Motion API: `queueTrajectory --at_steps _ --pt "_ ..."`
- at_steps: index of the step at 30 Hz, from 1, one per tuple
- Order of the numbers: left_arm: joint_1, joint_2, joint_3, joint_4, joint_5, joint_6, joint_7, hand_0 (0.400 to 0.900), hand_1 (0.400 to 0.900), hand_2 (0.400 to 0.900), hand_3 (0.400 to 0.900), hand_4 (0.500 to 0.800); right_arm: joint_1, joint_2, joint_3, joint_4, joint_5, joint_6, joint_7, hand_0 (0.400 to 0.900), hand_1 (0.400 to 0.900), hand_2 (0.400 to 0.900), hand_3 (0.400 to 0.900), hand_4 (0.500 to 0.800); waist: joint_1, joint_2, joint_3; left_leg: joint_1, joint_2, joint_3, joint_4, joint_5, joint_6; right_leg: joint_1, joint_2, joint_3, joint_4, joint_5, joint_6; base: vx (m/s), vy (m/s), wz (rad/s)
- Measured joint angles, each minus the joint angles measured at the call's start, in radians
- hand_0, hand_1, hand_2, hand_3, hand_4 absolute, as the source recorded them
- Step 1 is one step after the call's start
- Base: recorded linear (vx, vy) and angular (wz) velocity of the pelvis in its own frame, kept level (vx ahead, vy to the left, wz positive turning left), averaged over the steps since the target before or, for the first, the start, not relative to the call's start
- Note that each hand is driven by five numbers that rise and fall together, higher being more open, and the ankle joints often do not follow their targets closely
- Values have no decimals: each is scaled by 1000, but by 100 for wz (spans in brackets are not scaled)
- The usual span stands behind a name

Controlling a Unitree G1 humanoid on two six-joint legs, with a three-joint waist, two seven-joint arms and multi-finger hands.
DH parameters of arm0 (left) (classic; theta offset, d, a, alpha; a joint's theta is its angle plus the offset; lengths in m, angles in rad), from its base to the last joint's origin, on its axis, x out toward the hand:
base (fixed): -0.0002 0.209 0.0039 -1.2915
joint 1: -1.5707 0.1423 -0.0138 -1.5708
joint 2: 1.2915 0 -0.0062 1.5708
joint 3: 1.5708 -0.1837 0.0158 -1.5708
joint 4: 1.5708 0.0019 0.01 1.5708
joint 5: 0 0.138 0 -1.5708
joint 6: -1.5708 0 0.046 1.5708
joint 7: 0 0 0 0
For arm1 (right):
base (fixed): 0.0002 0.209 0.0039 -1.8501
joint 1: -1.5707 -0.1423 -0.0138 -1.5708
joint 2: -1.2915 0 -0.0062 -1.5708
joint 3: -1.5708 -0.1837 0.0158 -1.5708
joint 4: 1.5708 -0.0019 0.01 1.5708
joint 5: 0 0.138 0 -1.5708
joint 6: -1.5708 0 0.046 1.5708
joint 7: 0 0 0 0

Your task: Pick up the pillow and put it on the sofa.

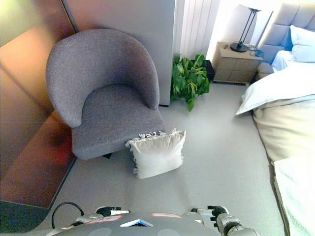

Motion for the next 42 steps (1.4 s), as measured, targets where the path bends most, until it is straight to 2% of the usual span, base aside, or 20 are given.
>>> queueTrajectory --at_steps 11,31,36,42 --pt "0 -3 0 -15 -9 1 -36 900 900 900 900 800 -20 3 55 -10 -90 3 16 900 900 900 900 800 21 15 3 1 1 -21 0 2 0 18 -1 -24 -1 0 0 18 -7 6" --pt "-7 -5 0 -26 0 0 -36 900 900 900 900 800 -24 6 62 -12 -111 -4 16 900 900 900 900 800 21 17 22 -5 1 -26 0 4 1 15 -2 -31 -1 -1 0 8 -7 -2" --pt "-9 -7 0 -26 0 0 -30 900 900 900 900 800 -24 6 62 -16 -111 -3 15 900 900 900 900 800 21 17 25 -5 1 -26 0 4 1 15 -2 -31 -1 -1 0 30 -64 -4" --pt "-15 -19 -1 -25 -3 14 18 900 900 900 900 800 -23 9 61 -23 -74 5 10 900 900 900 900 800 19 18 29 -4 12 -16 1 2 3 -1 9 -23 0 0 0 45 -266 -15"
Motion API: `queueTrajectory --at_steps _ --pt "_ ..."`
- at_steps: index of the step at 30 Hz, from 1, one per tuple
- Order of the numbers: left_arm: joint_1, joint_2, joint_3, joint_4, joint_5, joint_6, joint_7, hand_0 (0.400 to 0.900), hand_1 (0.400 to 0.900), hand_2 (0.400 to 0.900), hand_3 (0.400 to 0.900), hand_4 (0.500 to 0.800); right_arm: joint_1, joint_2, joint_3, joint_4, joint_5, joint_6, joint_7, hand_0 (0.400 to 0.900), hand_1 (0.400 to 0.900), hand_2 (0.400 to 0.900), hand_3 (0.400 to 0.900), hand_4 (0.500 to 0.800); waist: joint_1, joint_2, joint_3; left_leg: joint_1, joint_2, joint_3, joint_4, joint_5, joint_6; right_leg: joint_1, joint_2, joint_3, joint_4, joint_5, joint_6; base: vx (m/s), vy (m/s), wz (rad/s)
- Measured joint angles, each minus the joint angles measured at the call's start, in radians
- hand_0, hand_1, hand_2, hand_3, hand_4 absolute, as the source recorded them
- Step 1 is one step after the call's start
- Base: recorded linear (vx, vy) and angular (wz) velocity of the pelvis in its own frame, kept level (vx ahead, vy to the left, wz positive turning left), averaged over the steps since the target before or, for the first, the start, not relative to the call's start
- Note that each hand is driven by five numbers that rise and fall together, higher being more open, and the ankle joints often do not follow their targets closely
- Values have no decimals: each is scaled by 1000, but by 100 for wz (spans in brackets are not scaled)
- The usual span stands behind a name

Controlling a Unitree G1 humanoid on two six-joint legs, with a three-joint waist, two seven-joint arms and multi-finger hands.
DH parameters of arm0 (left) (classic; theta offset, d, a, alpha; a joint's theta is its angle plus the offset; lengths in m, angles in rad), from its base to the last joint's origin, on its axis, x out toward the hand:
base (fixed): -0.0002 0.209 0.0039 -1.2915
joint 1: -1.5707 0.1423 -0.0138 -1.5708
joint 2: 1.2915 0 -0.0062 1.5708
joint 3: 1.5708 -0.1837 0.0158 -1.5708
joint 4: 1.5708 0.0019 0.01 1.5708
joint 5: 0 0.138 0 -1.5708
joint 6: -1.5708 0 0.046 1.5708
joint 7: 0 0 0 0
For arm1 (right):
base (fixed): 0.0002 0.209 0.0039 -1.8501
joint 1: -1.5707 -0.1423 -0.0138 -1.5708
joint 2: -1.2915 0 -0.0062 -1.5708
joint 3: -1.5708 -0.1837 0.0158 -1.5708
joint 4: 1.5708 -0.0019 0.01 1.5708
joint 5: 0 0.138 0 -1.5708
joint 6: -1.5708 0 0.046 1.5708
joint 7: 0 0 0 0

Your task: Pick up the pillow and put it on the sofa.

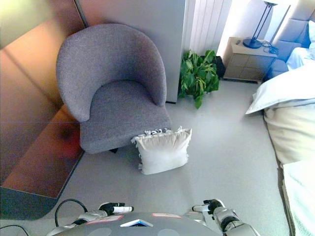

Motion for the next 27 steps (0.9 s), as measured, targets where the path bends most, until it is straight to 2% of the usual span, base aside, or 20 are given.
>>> queueTrajectory --at_steps 2,3,4,5,6,8,9,11,12,13,14,15,16,19,21,23,24,25,27 --pt "-2 -1 2 2 -64 16 20 900 900 900 900 800 -3 3 0 1 21 6 1 900 900 900 900 800 2 4 3 -4 15 21 3 -1 1 -20 16 21 1 -2 -1 -41 -303 -16" --pt "-9 -3 25 7 -122 29 39 900 900 900 900 800 -10 7 -2 -1 23 5 1 900 900 900 900 800 1 5 10 -21 28 24 29 -2 4 -47 27 25 23 -9 -12 -18 -293 -28" --pt "-11 0 33 20 -160 26 62 900 900 900 900 800 -24 12 -3 -2 25 4 2 900 900 900 900 800 2 -7 25 -42 33 21 77 -2 10 -63 32 28 47 -17 -23 15 -233 -37" --pt "-20 6 61 22 -196 8 78 900 900 900 900 800 -49 17 -14 -6 27 3 5 900 900 900 900 800 7 -17 52 -78 51 7 162 -6 9 -123 42 8 149 -58 -55 59 -191 -53" --pt "-29 25 86 23 -230 -11 86 900 900 900 900 800 -81 22 -10 -8 30 3 10 900 900 900 900 800 20 -35 78 -143 57 -32 288 1 16 -172 45 18 250 -101 -85 114 -55 -45" --pt "-59 35 109 36 -286 -21 86 900 900 900 900 800 -93 5 -3 -4 17 6 8 900 900 900 900 800 32 -45 117 -260 50 -121 517 51 23 -152 51 50 248 -120 -121 218 96 -25" --pt "-64 22 117 20 -289 -29 78 900 900 900 900 800 -87 -8 0 8 16 8 8 900 900 900 900 800 31 -38 124 -293 17 -130 539 53 6 -119 35 45 206 -108 -132 317 166 -1" --pt "-50 -1 121 23 -303 -34 57 900 900 900 900 800 -95 -30 1 24 3 5 8 900 900 900 900 800 31 -8 123 -291 -27 -52 417 48 6 -110 19 23 164 -102 -141 320 133 0" --pt "-50 -20 132 37 -306 -37 50 900 900 900 900 800 -92 -50 20 26 -2 -1 9 900 900 900 900 800 31 23 114 -287 -49 -19 333 42 24 -90 46 7 113 -98 -131 341 93 -9" --pt "-53 -43 141 60 -306 -38 49 900 900 900 900 800 -89 -76 25 27 3 -5 16 900 900 900 900 800 54 95 102 -292 -16 -14 248 5 57 -114 123 20 198 -135 -117 366 74 -7" --pt "-51 -38 142 65 -307 -36 36 900 900 900 900 800 -90 -72 3 19 5 -18 14 900 900 900 900 800 67 123 105 -286 7 -32 197 52 65 -144 177 24 418 -246 -136 328 57 0" --pt "-45 -2 165 61 -309 -42 30 900 900 900 900 800 -87 -34 11 16 -3 -18 15 900 900 900 900 800 73 61 119 -275 -12 -4 201 51 57 -118 176 29 439 -348 -217 266 44 7" --pt "-53 -2 172 60 -309 -38 30 900 900 900 900 800 -75 -26 8 14 -2 -20 10 900 900 900 900 800 50 58 128 -290 2 -10 207 49 53 -67 180 -25 372 -327 -216 297 62 18" --pt "-81 -5 193 58 -319 -40 18 900 900 900 900 800 -75 -16 0 30 -29 -14 5 900 900 900 900 800 84 29 138 -356 -8 134 173 61 61 -23 155 -76 295 -320 -216 403 100 11" --pt "-81 -8 192 56 -319 -40 17 900 900 900 900 800 -77 -5 0 58 -36 -10 -8 900 900 900 900 800 89 27 139 -350 -28 134 113 70 72 27 157 -76 269 -329 -198 381 96 -3" --pt "-79 -11 195 37 -322 -42 19 900 900 900 900 800 -79 -2 0 61 -36 -13 -15 900 900 900 900 800 114 23 139 -354 -31 127 109 82 88 59 156 -47 253 -343 -188 471 78 12" --pt "-85 -8 194 39 -321 -39 18 900 900 900 900 800 -79 2 0 63 -37 -12 -13 900 900 900 900 800 121 15 137 -353 -36 121 115 98 111 79 148 -36 245 -356 -172 436 75 15" --pt "-85 -3 193 40 -319 -32 18 900 900 900 900 800 -73 8 0 64 -37 -9 -13 900 900 900 900 800 119 3 131 -341 -52 122 116 158 154 104 133 -33 242 -365 -146 421 74 8" --pt "-83 29 179 40 -310 -7 21 900 900 900 900 800 -64 45 5 62 -37 -8 -15 900 900 900 900 800 109 -70 124 -289 -117 129 110 161 172 137 64 -35 253 -376 -112 362 62 6"
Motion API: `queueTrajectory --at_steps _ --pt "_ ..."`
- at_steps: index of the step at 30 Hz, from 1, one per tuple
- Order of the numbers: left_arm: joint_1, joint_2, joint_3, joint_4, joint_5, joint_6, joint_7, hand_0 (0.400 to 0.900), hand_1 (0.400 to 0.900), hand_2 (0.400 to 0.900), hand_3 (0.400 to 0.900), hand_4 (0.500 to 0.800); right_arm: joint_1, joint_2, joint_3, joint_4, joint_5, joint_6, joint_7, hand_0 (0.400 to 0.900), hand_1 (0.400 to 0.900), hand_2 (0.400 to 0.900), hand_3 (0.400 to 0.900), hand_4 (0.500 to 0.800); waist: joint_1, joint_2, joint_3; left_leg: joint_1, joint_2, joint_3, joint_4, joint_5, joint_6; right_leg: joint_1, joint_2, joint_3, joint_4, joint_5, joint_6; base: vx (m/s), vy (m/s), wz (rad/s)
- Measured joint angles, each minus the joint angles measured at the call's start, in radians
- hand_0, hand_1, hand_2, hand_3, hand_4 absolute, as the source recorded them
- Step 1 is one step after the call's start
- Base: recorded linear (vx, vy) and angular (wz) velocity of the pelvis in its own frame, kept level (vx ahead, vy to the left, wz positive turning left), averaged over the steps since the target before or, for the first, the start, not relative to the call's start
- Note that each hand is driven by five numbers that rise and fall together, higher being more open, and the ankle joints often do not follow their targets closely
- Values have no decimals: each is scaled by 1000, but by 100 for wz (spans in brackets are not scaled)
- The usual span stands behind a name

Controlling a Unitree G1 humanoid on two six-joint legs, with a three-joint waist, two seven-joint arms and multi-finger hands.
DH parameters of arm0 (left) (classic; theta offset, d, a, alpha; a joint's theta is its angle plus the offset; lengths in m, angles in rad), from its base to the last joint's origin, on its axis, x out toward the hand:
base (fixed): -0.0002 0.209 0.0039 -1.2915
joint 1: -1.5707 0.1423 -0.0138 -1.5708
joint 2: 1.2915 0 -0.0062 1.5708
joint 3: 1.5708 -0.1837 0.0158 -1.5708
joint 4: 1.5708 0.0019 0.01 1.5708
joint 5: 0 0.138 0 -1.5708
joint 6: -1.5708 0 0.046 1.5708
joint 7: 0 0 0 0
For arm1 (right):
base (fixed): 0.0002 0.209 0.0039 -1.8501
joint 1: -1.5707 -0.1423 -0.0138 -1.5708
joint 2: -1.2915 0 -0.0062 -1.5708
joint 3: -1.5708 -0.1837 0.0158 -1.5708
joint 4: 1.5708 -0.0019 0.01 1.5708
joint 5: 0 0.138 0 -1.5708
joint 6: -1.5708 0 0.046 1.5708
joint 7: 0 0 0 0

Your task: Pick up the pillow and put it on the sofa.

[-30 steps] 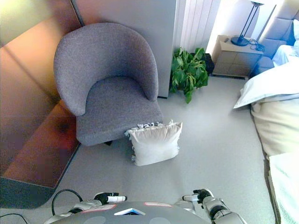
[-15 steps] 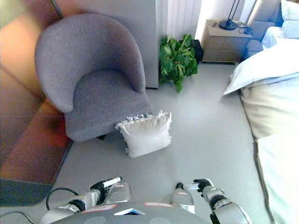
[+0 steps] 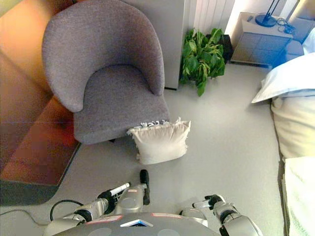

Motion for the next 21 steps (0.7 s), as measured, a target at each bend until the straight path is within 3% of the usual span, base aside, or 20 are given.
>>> queueTrajectory --at_steps 3,5,6,7,10,11,12,14,16,17,18,19,21 --pt "-25 17 -35 4 9 15 -1 900 900 900 900 800 -7 29 0 0 0 -6 -6 900 900 900 900 800 3 -30 -5 26 -27 -27 13 -54 19 -30 -29 6 134 43 22 351 13 46" --pt "-40 17 -76 7 13 25 -2 900 900 900 900 800 -5 29 -2 -2 0 -28 -35 900 900 900 900 800 0 -20 -7 61 -34 -53 -1 -87 25 -100 -41 31 341 93 36 308 -134 27" --pt "-37 18 -90 10 31 33 1 900 900 900 900 800 0 27 -1 -12 0 -41 -54 900 900 900 900 800 -2 1 -6 92 -28 -76 -25 -88 27 -158 -55 42 465 120 18 267 -335 5" --pt "-32 16 -97 13 38 38 5 900 900 900 900 800 6 23 5 -21 0 -52 -67 900 900 900 900 800 0 8 -20 106 -23 -80 -32 -99 31 -190 -69 49 489 116 21 198 -349 1" --pt "-24 18 -122 22 38 45 30 900 900 900 900 800 -24 13 49 -39 -66 -76 -123 900 900 900 900 800 -2 33 -40 100 7 -92 -16 -131 10 -313 -136 59 326 119 33 88 -553 40" --pt "-26 22 -140 27 35 45 40 900 900 900 900 800 -33 13 79 -41 -90 -81 -149 900 900 900 900 800 -3 32 -41 81 19 -96 -5 -137 -2 -354 -147 66 209 135 59 24 -642 74" --pt "-37 30 -141 28 27 43 47 900 900 900 900 800 -58 11 112 -51 -119 -80 -184 900 900 900 900 800 -14 22 -36 43 21 -115 10 -143 -8 -385 -165 65 73 181 114 61 -606 78" --pt "-65 43 -152 30 25 36 57 900 900 900 900 800 -95 11 136 -76 -150 -63 -232 900 900 900 900 800 -45 -4 0 -6 10 -163 51 -148 -25 -448 -201 61 -97 270 161 88 -452 64" --pt "-102 60 -158 29 23 19 69 900 900 900 900 800 -127 14 145 -88 -197 -40 -286 900 900 900 900 800 -58 -40 48 -65 13 -218 136 -179 -71 -500 -200 78 -85 309 109 196 -291 68" --pt "-103 65 -163 26 22 5 72 900 900 900 900 800 -131 28 148 -87 -211 -35 -302 900 900 900 900 800 -50 -66 64 -79 21 -227 177 -195 -97 -500 -198 94 -43 305 93 252 -262 70" --pt "-101 65 -161 9 15 -14 87 900 900 900 900 800 -129 22 154 -99 -244 -18 -321 900 900 900 900 800 -61 -61 81 -100 46 -258 230 -214 -122 -513 -187 96 37 355 94 179 -152 45" --pt "-99 52 -157 -13 -5 -30 94 900 900 900 900 800 -132 11 154 -113 -277 -17 -335 900 900 900 900 800 -53 -48 94 -107 89 -273 261 -219 -130 -530 -164 74 102 343 76 161 -118 51" --pt "-87 33 -152 -57 -24 -58 97 900 900 900 900 800 -168 -33 197 -144 -322 -7 -363 900 900 900 900 800 -26 -16 101 -153 137 -283 373 -277 -106 -562 -127 50 146 318 46 80 -55 52"
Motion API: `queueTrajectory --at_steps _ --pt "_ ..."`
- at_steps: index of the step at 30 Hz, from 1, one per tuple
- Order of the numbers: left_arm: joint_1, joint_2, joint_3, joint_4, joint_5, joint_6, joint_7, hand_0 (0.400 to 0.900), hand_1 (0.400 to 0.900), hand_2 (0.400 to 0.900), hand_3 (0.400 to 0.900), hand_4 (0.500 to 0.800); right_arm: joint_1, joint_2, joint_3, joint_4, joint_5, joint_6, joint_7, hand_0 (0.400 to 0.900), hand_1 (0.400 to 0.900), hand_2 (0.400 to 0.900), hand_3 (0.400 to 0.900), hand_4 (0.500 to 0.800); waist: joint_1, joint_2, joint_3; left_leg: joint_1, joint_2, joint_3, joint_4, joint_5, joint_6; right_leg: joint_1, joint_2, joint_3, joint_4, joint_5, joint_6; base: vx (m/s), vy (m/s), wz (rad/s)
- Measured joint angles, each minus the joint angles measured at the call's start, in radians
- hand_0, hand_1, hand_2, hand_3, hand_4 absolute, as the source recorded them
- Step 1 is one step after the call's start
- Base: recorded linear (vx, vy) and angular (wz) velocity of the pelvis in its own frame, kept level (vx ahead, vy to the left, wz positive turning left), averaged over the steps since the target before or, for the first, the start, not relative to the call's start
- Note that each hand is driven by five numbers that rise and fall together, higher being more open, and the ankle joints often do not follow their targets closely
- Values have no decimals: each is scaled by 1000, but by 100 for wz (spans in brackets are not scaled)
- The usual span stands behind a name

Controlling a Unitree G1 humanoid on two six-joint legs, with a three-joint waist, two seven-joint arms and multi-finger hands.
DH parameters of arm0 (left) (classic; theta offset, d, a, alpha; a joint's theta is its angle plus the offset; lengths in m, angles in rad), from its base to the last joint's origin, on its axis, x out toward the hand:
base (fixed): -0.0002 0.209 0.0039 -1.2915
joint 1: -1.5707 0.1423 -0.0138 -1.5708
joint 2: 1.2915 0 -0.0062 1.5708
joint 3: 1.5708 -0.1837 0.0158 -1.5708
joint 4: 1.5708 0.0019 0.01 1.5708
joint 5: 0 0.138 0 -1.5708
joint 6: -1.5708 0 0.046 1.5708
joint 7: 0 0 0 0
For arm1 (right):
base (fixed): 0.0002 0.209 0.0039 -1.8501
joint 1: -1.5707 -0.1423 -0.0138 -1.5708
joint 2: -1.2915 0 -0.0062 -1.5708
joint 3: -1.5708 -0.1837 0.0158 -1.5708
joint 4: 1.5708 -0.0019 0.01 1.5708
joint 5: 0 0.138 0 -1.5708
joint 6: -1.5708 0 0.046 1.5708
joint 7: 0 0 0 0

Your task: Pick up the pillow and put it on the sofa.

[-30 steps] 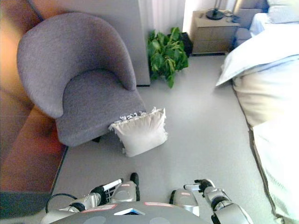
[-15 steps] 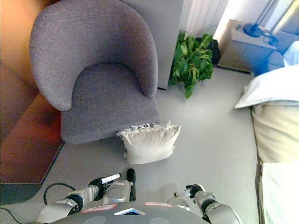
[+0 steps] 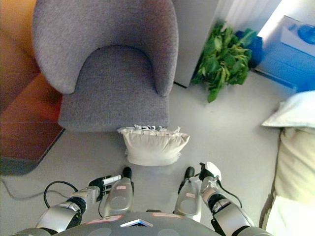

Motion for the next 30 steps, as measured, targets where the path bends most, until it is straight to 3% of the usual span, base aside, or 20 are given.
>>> queueTrajectory --at_steps 1,3,5,9,15,18,30 --pt "-3 -10 -4 -2 0 1 -2 900 900 900 900 800 -26 -26 20 -15 -19 3 -12 900 900 900 900 800 -3 17 5 -5 8 -3 13 -25 8 -13 5 -9 22 -9 -9 -3 -14 43" --pt "-18 -24 -27 6 2 -5 15 900 900 900 900 800 -72 -62 43 -19 -41 12 -47 900 900 900 900 800 -6 31 17 -13 6 -9 -5 -42 -35 -59 -12 -16 85 -36 -9 -39 28 29" --pt "-37 -23 -32 6 2 -21 4 900 900 900 900 800 -107 -90 65 -25 -72 26 -83 900 900 900 900 800 1 30 41 -44 -10 -16 4 -37 -53 -95 -37 -17 130 -48 -11 -80 81 22" --pt "-97 -15 -65 4 -31 -41 -19 900 900 900 900 800 -223 -93 133 -58 -111 55 -88 900 900 900 900 800 3 49 85 -153 -30 -51 59 -38 -55 -189 -63 -1 206 -75 -7 -71 29 20" --pt "-193 -30 -64 -1 -113 -42 -25 900 900 900 900 800 -394 -96 182 -72 -109 62 -83 900 900 900 900 800 44 89 172 -258 -37 -103 121 -36 -66 -288 -76 3 322 -126 -16 -61 -26 20" --pt "-221 -30 -63 -3 -147 -41 -16 900 900 900 900 800 -437 -99 192 -69 -97 76 -72 900 900 900 900 800 66 90 200 -281 -40 -116 133 -32 -74 -316 -85 2 365 -148 -21 -30 19 11" --pt "-293 -37 -52 -3 -294 -13 22 900 900 900 900 800 -529 -110 216 -49 -47 130 -23 900 900 900 900 800 67 111 237 -411 -60 -132 242 -40 -96 -430 -105 26 440 -153 -24 -32 64 0"
